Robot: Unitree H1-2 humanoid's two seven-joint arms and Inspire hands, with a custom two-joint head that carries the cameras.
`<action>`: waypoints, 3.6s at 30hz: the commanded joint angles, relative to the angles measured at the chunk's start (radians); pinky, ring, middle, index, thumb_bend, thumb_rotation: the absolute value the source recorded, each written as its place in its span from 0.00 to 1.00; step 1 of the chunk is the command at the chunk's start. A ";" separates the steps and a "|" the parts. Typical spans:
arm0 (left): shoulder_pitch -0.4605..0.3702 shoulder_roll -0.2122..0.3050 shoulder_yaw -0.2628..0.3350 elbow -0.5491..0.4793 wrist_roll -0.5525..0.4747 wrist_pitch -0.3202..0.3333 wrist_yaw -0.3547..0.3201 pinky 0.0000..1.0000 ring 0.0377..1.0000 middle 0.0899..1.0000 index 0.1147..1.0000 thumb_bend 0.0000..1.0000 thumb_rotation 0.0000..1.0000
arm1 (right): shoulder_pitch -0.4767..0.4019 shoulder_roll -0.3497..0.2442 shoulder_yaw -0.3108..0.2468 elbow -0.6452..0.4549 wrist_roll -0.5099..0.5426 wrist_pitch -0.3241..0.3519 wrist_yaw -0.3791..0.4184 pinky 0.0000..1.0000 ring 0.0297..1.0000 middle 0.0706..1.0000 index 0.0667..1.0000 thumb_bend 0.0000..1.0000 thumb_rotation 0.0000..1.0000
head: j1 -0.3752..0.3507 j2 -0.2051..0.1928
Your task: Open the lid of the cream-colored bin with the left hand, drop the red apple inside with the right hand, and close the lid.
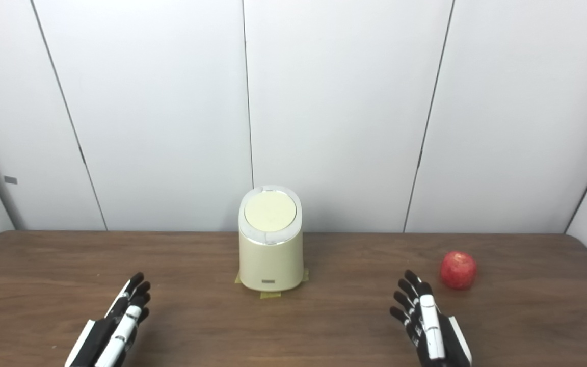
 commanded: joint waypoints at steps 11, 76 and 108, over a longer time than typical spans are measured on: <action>-0.032 -0.005 0.005 -0.026 -0.011 -0.018 0.008 1.00 0.99 0.98 0.99 0.36 0.99 | -0.040 -0.002 -0.006 -0.060 0.059 0.036 0.013 0.86 0.92 0.94 0.93 0.48 1.00 | -0.005 0.003; -1.271 0.132 -0.516 0.910 0.576 0.138 -0.202 0.84 0.99 1.00 0.97 0.90 0.11 | -0.055 0.059 0.020 -0.023 0.033 0.039 -0.020 0.77 0.89 0.92 0.92 0.45 0.97 | -0.057 0.034; -1.381 0.076 -0.698 1.020 0.813 0.039 -0.325 1.00 0.99 1.00 0.96 0.99 0.12 | -0.050 0.068 0.048 -0.064 0.016 0.098 -0.014 0.75 0.89 0.92 0.93 0.45 0.97 | -0.049 0.064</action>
